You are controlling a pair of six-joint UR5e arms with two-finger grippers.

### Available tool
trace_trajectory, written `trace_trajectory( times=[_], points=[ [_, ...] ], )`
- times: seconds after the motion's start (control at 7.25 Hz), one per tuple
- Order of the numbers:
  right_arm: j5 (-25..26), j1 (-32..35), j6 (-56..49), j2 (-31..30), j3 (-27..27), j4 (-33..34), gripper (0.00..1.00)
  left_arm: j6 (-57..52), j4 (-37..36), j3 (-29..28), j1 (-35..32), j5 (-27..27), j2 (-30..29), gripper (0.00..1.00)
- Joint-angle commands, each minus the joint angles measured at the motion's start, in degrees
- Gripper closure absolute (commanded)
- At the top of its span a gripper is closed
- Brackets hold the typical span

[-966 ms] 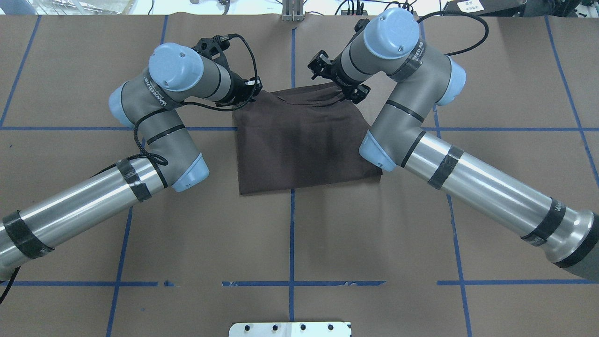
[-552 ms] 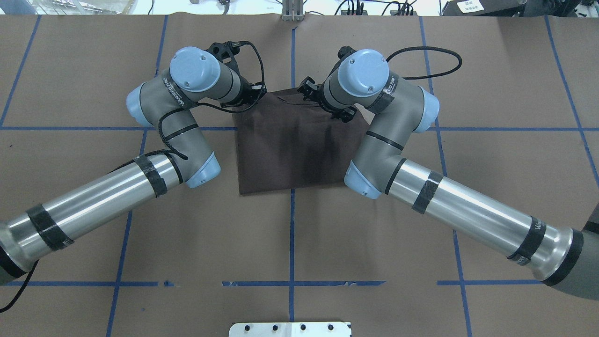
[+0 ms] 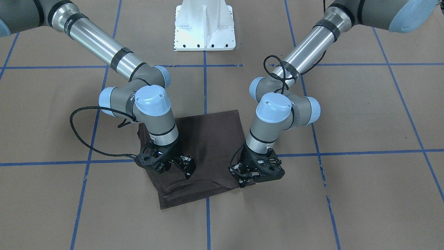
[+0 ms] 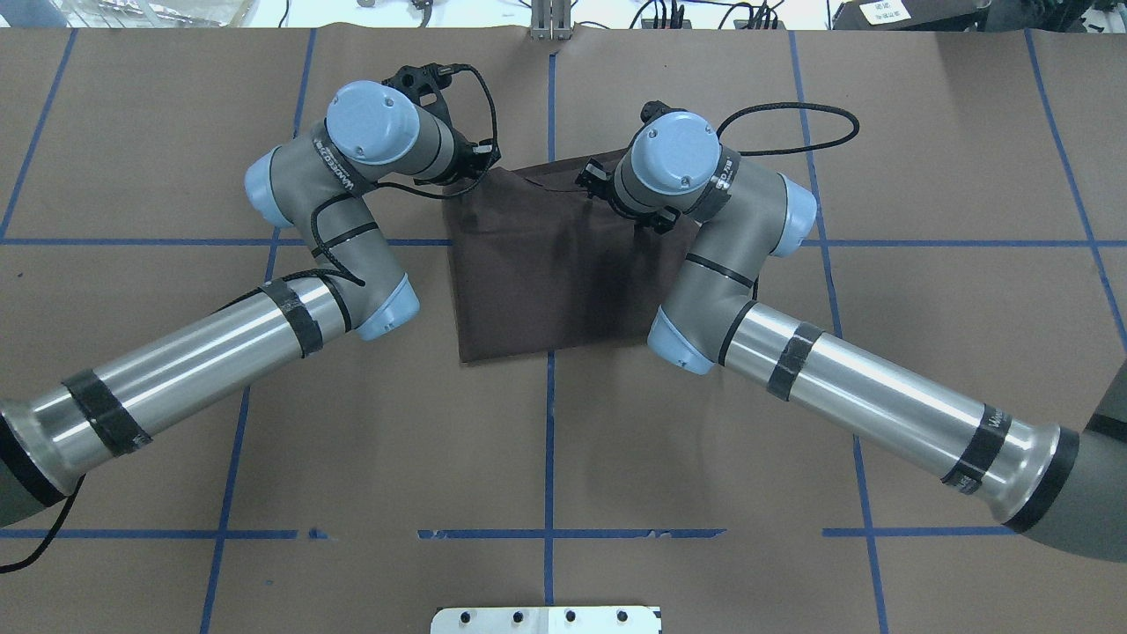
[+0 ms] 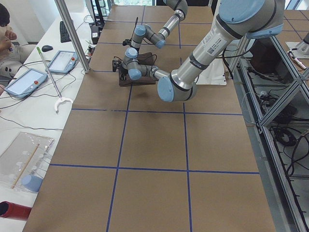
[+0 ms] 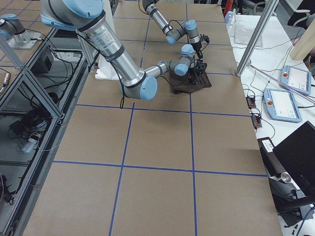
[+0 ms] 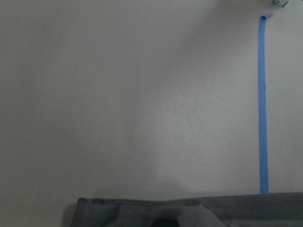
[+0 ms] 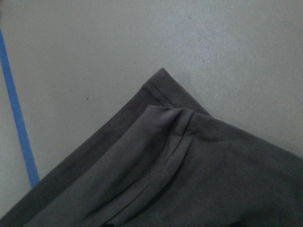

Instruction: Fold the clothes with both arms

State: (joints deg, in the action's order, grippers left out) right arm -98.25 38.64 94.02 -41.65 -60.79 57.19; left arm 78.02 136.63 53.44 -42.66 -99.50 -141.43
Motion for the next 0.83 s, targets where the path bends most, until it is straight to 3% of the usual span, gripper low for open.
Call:
trace_trajectory(
  times=[0.0,0.14,0.28,0.55,0.69],
  points=[
    [1.6,3.2,-2.0,2.7,7.0,-0.1,0.16,-1.7,3.5,-1.7,-5.5,0.3,-0.5,1.00],
    [5.6,4.1,-3.4,2.7,9.5,-0.1,0.16,-1.7,4.3,-1.7,-7.5,-0.7,-0.5,1.00],
    [4.4,6.6,-5.3,2.6,9.5,-0.1,0.16,-1.8,4.4,-1.5,-10.1,-4.3,-0.4,1.00],
    [-3.4,13.4,-13.6,-0.3,6.9,0.2,0.11,-2.2,4.4,0.8,-14.0,-8.6,1.2,1.00],
    [-10.0,17.7,-19.9,-4.3,4.4,0.2,0.10,-8.6,4.4,4.3,-17.4,-14.1,5.3,1.00]
  ],
)
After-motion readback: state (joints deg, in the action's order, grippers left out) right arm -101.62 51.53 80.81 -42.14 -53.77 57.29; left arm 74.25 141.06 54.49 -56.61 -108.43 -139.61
